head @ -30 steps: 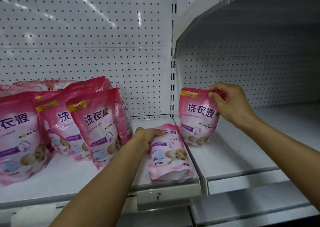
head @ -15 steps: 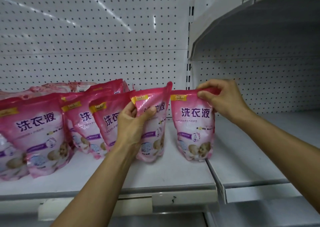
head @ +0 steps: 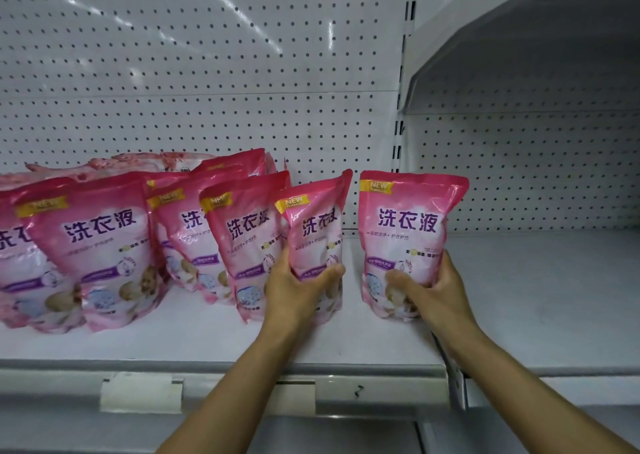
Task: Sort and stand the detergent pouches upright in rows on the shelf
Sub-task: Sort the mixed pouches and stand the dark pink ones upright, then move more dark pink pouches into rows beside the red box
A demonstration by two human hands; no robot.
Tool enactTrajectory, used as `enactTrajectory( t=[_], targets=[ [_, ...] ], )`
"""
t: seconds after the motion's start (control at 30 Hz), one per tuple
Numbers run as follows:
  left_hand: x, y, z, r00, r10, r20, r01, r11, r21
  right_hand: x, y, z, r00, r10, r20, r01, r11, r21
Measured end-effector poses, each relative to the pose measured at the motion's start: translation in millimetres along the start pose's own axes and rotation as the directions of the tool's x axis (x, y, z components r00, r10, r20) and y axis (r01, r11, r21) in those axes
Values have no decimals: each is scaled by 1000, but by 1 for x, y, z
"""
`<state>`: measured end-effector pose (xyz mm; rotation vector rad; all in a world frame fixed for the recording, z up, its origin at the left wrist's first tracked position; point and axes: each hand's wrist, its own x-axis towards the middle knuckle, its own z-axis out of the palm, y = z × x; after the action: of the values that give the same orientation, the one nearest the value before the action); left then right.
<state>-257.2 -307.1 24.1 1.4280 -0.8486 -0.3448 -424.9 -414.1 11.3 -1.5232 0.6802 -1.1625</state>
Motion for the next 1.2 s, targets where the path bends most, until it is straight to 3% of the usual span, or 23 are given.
enactTrajectory(
  t=[0.23,0.37,0.6,0.7,0.9,1.2],
  targets=[
    [-14,-2,4,998,14,62,-3,984,-177,-10,0,1,997,-76,8,76,994,80],
    [-20,-5,18,999,-19,-41,5,949,-315,-14,-2,4,993,-115,-8,115,992,54],
    [-31,7,28,972,141,-189,-159,984,-82,-13,-6,11,987,-162,-6,162,987,19],
    [-29,10,21,965,130,-228,-166,975,-147,-10,-16,5,985,-169,-37,170,985,25],
    [-43,17,4,968,17,-249,-72,974,-213,-19,-31,-5,991,-129,46,126,990,57],
    [-77,34,-46,951,75,-299,-126,979,-158,-50,-49,26,978,-150,142,135,985,110]
  ],
)
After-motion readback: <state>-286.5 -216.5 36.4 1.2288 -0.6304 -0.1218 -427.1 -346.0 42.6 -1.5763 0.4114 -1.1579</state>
